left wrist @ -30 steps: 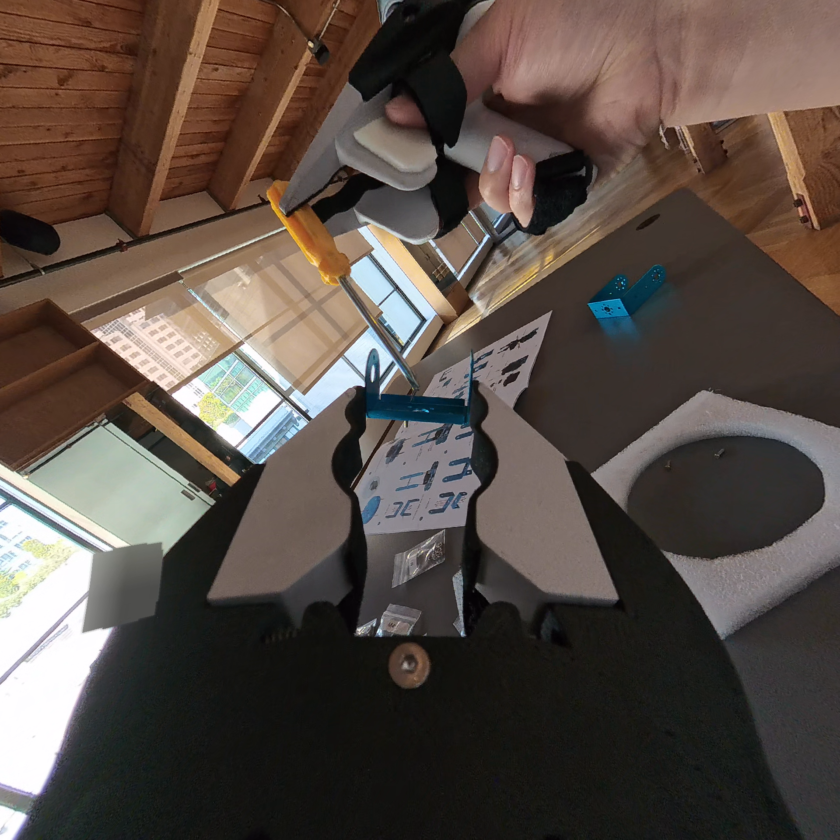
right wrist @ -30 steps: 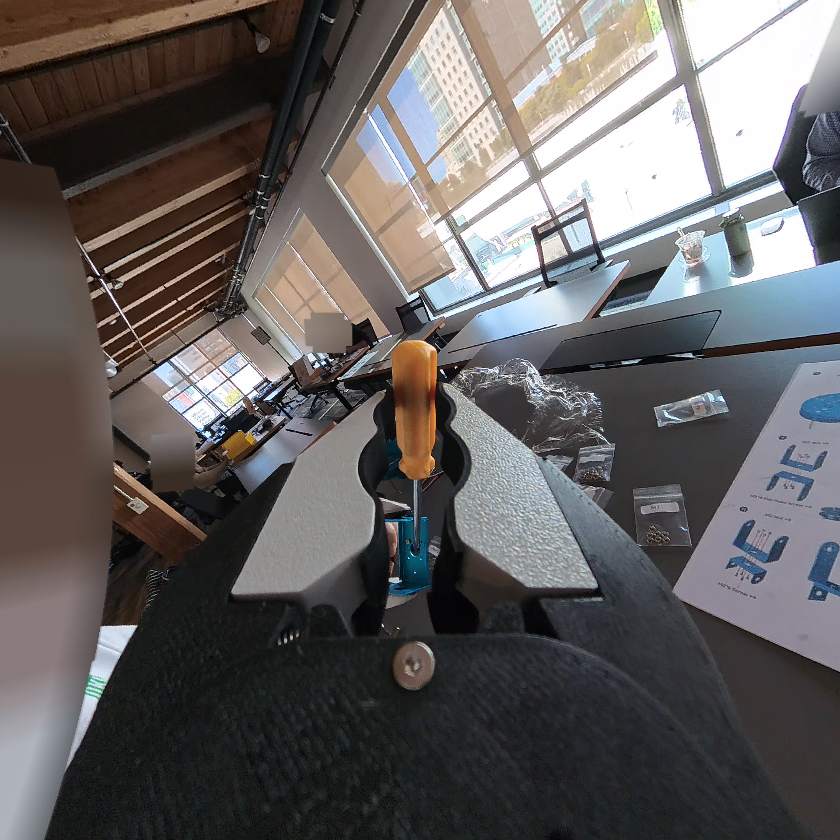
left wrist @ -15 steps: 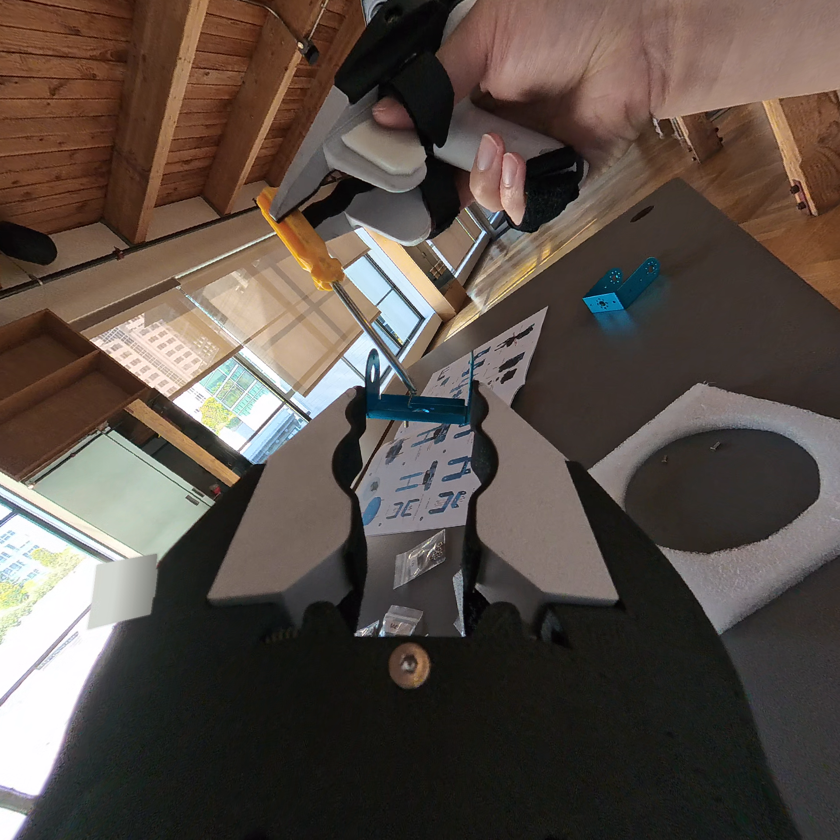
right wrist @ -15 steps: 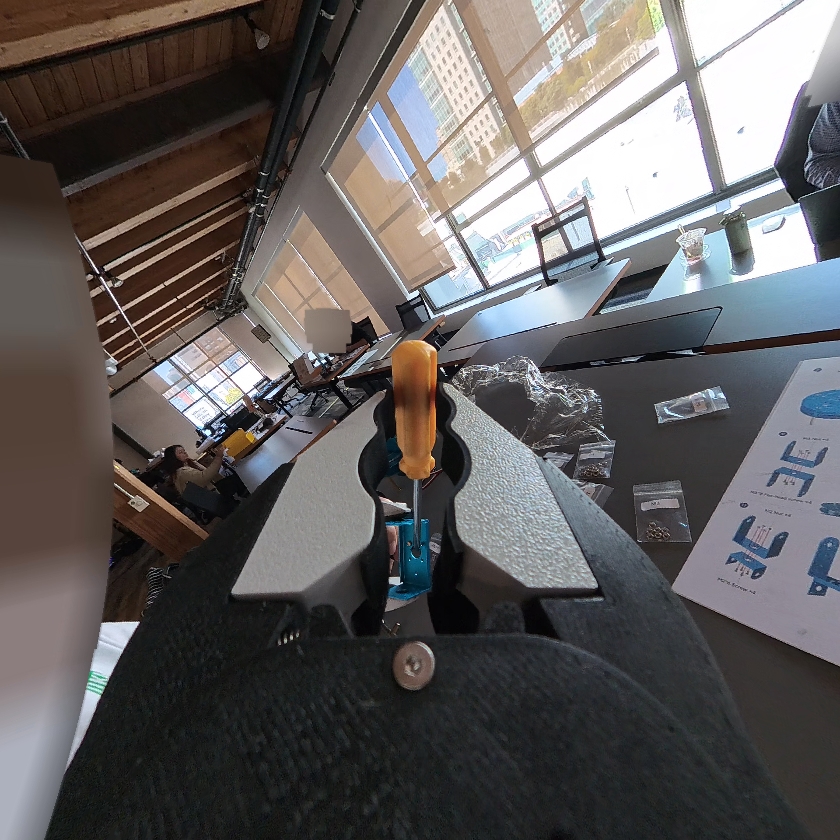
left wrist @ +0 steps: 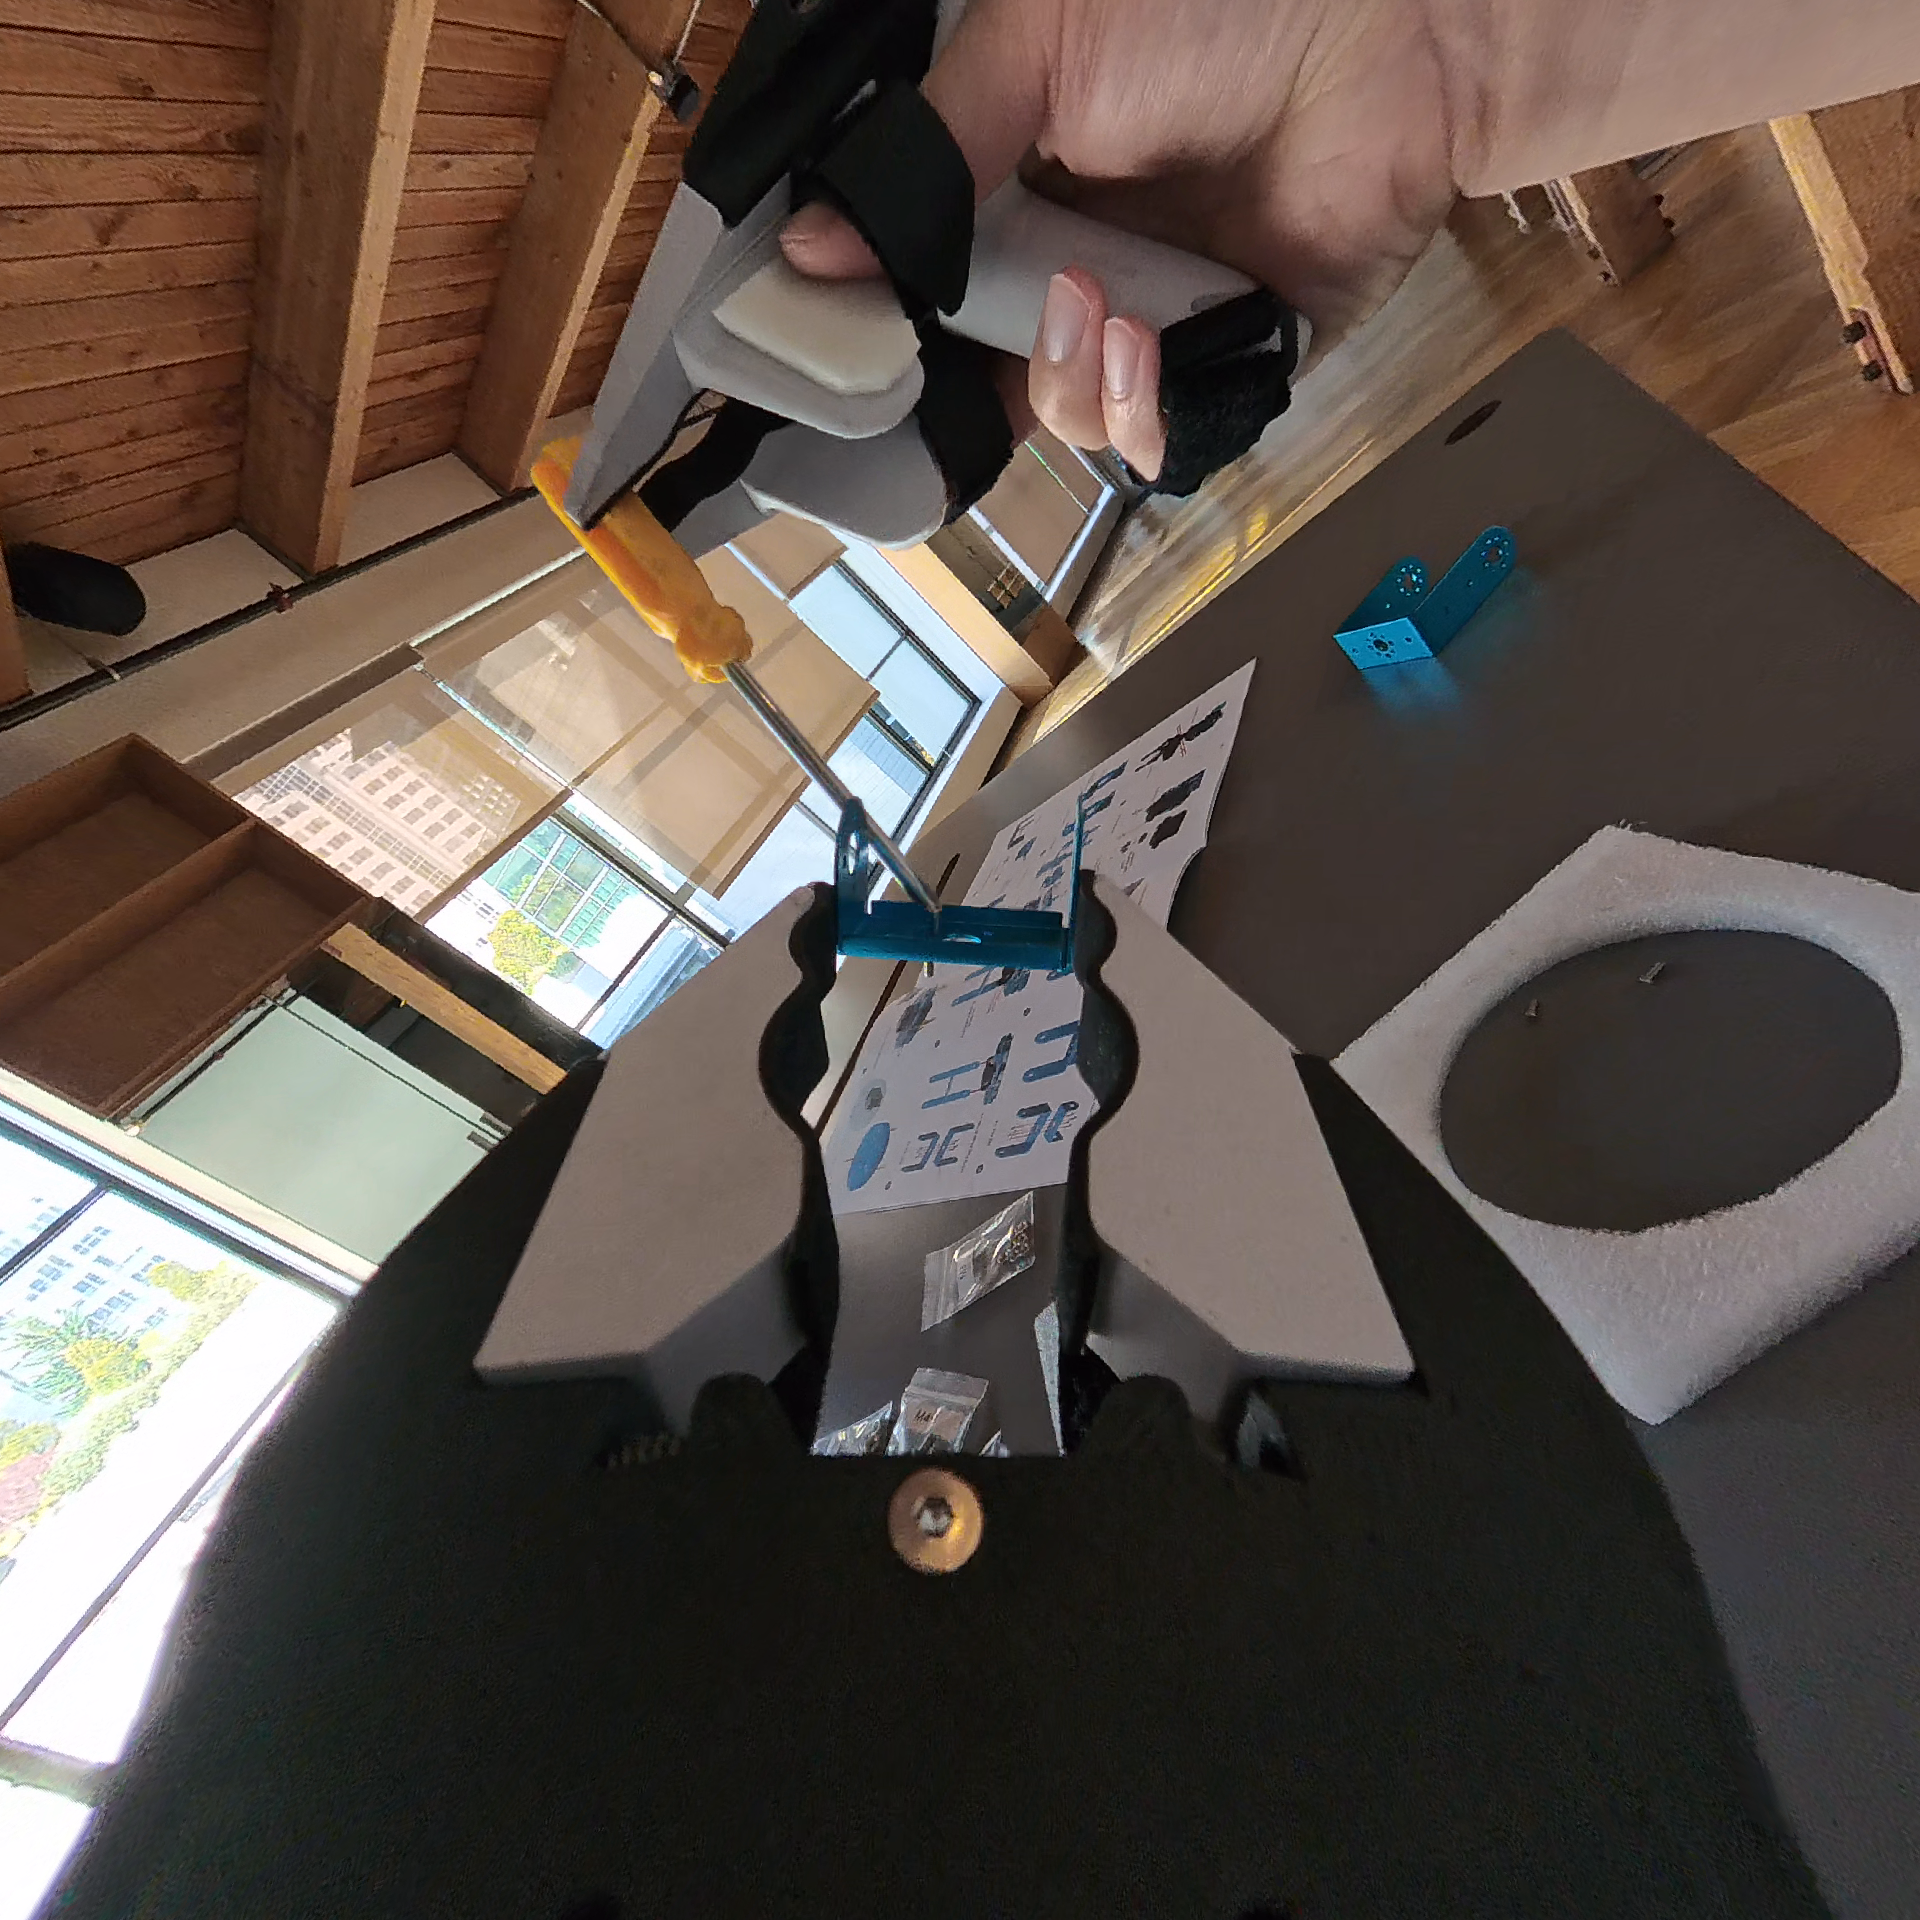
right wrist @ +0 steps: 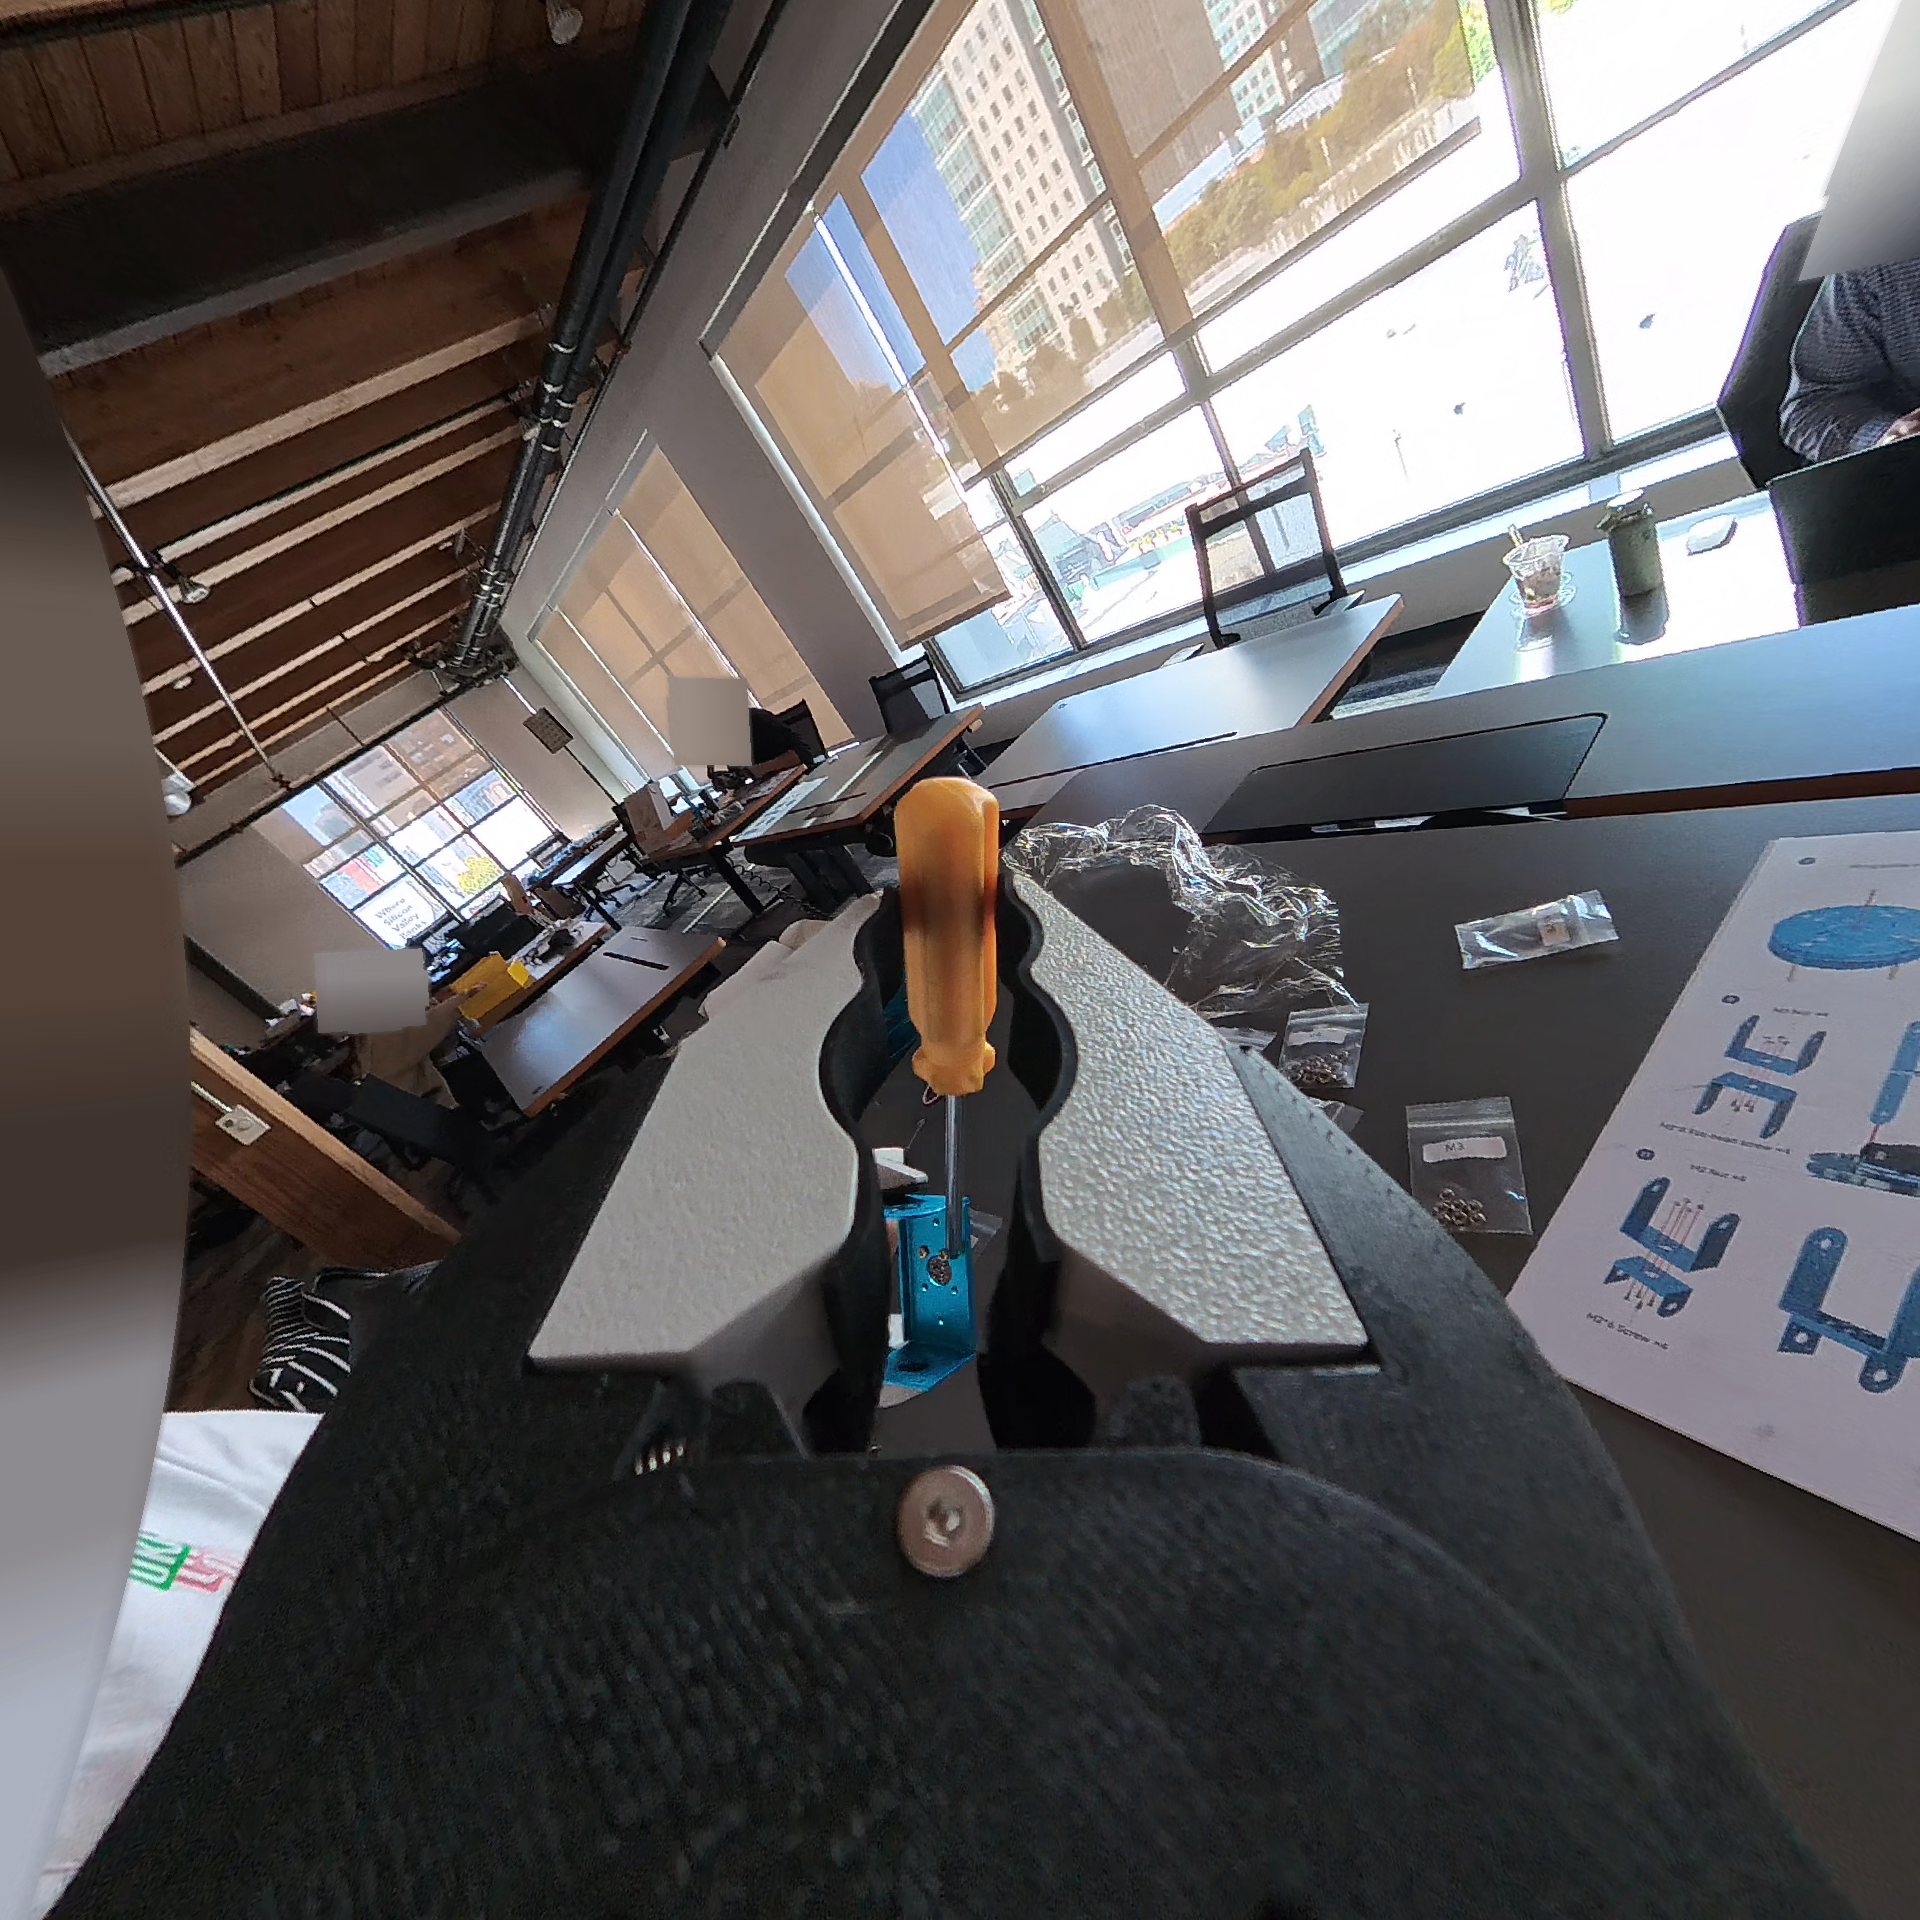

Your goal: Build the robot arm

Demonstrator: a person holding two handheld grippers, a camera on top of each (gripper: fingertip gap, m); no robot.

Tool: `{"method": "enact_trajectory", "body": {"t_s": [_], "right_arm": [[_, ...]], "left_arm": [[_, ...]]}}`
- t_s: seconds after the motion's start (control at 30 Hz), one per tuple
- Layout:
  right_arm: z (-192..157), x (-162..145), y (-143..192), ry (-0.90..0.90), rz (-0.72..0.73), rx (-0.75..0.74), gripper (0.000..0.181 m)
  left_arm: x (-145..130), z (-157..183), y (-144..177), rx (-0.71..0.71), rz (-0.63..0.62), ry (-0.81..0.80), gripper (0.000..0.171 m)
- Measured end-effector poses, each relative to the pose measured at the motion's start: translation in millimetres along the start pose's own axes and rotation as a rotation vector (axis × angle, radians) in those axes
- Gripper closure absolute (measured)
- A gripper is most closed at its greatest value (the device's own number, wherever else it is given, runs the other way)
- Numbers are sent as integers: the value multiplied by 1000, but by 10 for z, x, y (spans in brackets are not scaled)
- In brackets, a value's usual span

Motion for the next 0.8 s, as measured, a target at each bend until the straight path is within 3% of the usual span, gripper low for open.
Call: {"method": "enact_trajectory", "body": {"t_s": [0.4, 0.8], "right_arm": [[-68, 14, -9, 75, 17, 23, 165], [-252, 10, -27, 231, 38, 102, 165]], "left_arm": [[5, -44, 4, -6, 11, 85, 127], [22, -135, 7, -28, 53, 305, 127]]}}
Point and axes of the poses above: each gripper's, where its closed fingertips meet, y back along the fingers, x out of its top, z = x × y across the jaws, the point moved 6 cm from there along y, back along the fingers, and after that the axes turned 2 degrees about x, right-handed, at the moved point
